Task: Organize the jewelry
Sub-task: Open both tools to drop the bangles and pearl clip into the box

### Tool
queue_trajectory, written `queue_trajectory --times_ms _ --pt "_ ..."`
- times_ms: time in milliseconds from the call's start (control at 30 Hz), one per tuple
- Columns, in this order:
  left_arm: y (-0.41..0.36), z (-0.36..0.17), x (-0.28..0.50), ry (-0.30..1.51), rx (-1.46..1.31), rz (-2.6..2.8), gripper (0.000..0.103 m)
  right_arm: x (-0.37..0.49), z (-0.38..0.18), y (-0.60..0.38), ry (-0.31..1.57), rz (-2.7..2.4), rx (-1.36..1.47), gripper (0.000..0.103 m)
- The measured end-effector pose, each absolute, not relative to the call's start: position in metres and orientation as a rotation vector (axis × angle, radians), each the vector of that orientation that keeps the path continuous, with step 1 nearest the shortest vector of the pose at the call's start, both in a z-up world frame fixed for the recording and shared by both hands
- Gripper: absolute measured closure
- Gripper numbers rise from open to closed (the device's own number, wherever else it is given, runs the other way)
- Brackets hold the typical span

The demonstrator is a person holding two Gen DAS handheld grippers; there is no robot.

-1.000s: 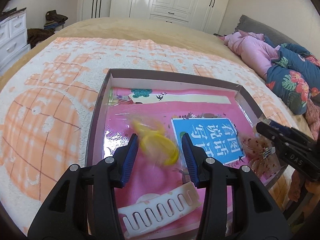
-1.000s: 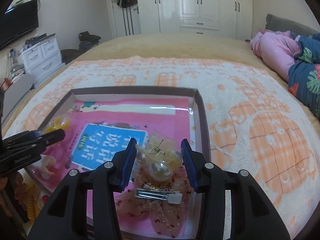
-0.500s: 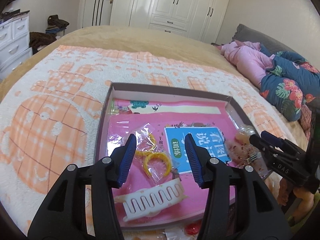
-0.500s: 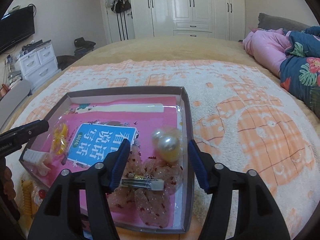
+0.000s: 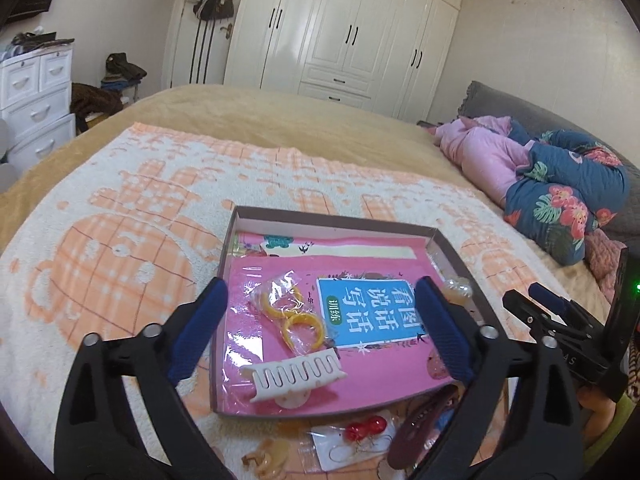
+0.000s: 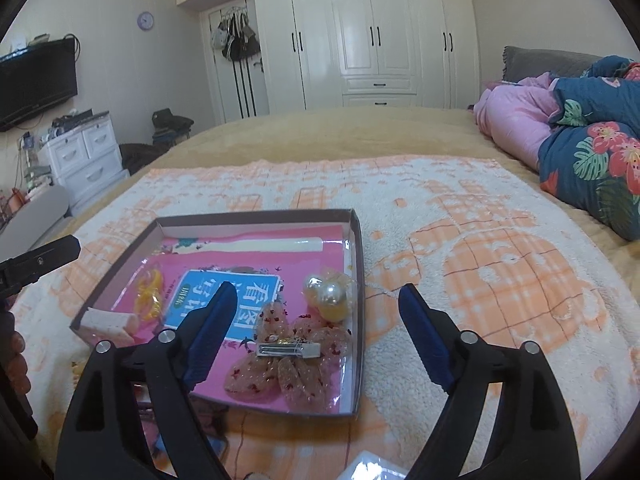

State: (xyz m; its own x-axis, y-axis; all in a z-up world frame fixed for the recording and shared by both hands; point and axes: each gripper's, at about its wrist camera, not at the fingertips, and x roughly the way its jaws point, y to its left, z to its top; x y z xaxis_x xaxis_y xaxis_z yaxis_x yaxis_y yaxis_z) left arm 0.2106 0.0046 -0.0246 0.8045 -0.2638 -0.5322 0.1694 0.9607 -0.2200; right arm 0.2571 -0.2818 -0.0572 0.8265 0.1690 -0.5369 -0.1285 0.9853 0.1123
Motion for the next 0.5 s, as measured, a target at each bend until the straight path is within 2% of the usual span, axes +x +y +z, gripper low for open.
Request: queue_trajectory --times_ms 233,500 --pt "0.009 -0.014 0.188 0.552 -0.166 -0.226 0.011 0.230 -0.046 -0.283 0.530 0.170 0.064 0.015" --pt "0.002 -0.007 0.164 0.526 -0.137 -0.247 0.012 0.199 -0.039 -0.279 0.506 0.204 0.034 0.014"
